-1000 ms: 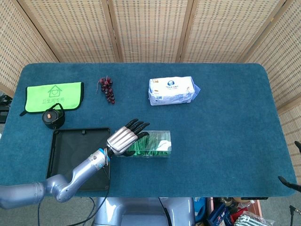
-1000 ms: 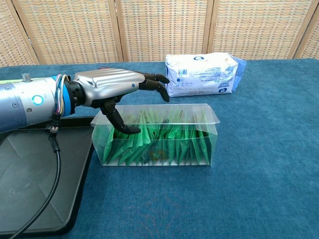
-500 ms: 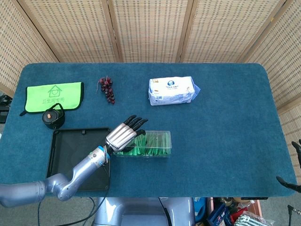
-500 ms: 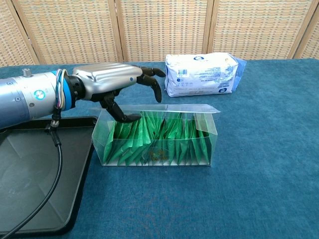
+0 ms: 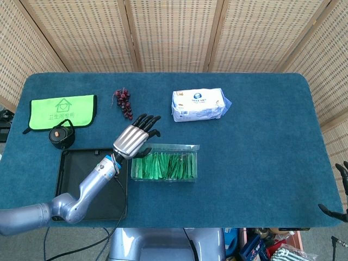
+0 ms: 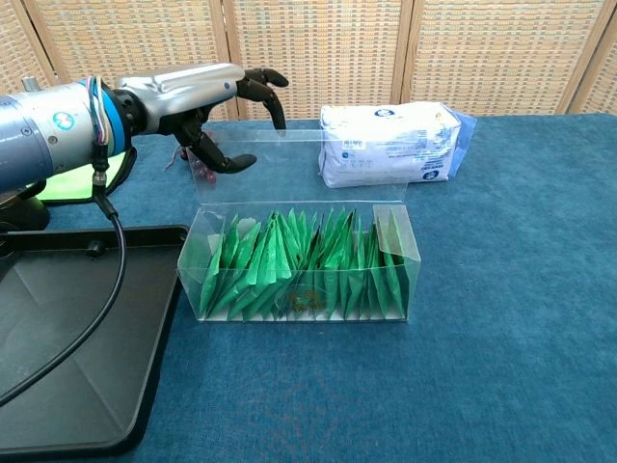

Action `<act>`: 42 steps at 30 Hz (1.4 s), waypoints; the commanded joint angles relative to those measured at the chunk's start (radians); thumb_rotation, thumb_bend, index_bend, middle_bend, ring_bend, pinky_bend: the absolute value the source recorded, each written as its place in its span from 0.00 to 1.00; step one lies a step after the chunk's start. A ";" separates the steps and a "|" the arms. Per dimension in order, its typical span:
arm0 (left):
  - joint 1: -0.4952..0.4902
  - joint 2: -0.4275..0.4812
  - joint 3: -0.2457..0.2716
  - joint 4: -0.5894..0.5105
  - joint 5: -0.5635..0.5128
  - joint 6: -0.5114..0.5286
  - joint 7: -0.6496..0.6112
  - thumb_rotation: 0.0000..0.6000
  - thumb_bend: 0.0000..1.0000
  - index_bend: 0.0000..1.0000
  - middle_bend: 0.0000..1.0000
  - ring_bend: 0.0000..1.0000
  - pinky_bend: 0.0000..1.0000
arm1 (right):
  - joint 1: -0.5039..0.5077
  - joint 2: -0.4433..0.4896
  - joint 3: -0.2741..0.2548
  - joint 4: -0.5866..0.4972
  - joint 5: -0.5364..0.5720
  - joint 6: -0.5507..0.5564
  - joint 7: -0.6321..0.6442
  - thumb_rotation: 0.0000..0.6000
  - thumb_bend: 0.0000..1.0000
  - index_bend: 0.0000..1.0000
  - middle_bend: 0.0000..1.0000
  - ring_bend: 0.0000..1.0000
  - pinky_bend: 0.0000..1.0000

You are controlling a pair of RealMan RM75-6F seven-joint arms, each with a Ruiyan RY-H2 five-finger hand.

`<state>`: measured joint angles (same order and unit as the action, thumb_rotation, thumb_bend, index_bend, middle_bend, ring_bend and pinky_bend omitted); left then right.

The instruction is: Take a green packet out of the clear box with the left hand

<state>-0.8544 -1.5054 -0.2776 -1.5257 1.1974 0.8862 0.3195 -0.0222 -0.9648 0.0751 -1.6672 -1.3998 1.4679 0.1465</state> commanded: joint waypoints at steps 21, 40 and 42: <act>-0.054 0.072 0.006 0.000 -0.291 -0.098 0.031 1.00 0.44 0.33 0.00 0.00 0.00 | 0.004 -0.006 -0.002 -0.002 0.003 -0.007 -0.017 1.00 0.00 0.00 0.00 0.00 0.00; -0.016 0.104 0.031 -0.016 0.052 0.090 -0.179 1.00 0.44 0.20 0.00 0.00 0.00 | 0.006 -0.003 -0.003 -0.005 0.003 -0.011 -0.014 1.00 0.00 0.00 0.00 0.00 0.00; -0.016 0.124 0.067 -0.029 0.128 0.073 -0.226 1.00 0.43 0.24 0.00 0.00 0.00 | 0.006 -0.002 -0.002 -0.007 0.004 -0.010 -0.015 1.00 0.00 0.00 0.00 0.00 0.00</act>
<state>-0.8765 -1.4170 -0.2593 -1.5253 1.2231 0.9795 0.1703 -0.0160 -0.9672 0.0727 -1.6742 -1.3957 1.4577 0.1311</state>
